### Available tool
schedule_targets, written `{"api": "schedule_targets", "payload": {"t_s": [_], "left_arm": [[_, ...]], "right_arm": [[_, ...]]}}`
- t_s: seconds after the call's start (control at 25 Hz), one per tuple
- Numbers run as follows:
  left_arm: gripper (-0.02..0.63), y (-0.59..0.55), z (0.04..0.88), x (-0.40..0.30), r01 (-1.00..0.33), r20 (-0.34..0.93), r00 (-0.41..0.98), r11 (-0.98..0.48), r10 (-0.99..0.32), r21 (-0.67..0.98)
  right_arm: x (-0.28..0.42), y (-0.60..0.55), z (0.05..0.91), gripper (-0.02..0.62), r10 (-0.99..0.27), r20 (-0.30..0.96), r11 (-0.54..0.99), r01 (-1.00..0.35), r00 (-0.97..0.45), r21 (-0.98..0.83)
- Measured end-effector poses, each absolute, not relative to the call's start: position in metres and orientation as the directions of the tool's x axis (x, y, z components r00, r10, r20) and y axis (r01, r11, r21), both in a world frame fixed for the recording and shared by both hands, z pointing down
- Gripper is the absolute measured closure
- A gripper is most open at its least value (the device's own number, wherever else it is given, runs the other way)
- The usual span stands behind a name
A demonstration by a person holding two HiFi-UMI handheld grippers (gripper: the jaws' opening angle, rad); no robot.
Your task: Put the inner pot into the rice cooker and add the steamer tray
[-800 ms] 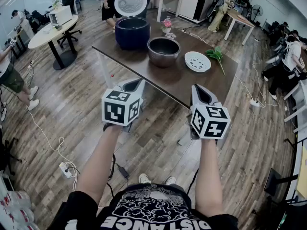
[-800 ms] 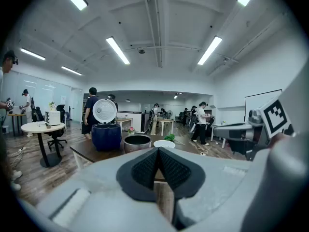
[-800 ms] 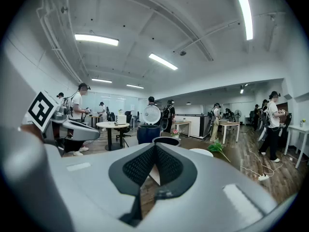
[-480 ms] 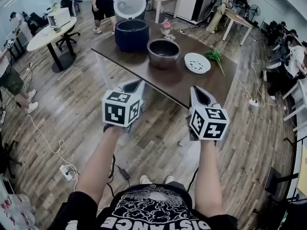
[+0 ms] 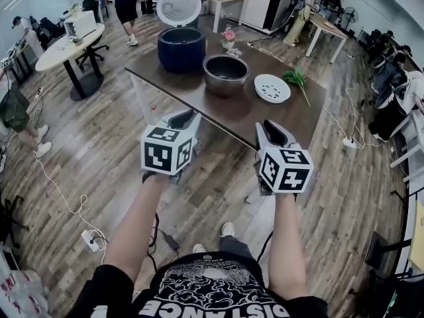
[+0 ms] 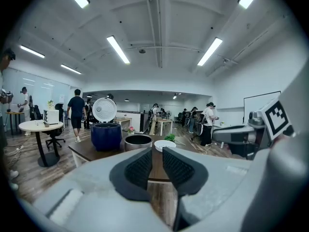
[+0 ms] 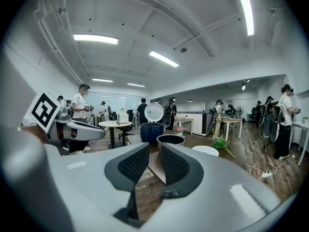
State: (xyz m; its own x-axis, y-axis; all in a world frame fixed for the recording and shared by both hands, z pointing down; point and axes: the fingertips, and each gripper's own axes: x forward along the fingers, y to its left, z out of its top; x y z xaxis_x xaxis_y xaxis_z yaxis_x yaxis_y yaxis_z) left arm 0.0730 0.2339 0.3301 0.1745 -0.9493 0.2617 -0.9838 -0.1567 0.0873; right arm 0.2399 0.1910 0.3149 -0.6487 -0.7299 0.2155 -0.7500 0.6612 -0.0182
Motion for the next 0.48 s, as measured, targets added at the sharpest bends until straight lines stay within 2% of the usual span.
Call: {"api": "schedule_targets", "payload": {"t_s": [0.48], "left_arm": [[0.46,0.209,0.332,0.067,-0.986,0.261,0.156,-0.134,-0.953,0.099]], "right_arm": [[0.233,0.168,0.326,0.412,-0.692,0.223,0.694,-0.718,-0.686,-0.055]]}}
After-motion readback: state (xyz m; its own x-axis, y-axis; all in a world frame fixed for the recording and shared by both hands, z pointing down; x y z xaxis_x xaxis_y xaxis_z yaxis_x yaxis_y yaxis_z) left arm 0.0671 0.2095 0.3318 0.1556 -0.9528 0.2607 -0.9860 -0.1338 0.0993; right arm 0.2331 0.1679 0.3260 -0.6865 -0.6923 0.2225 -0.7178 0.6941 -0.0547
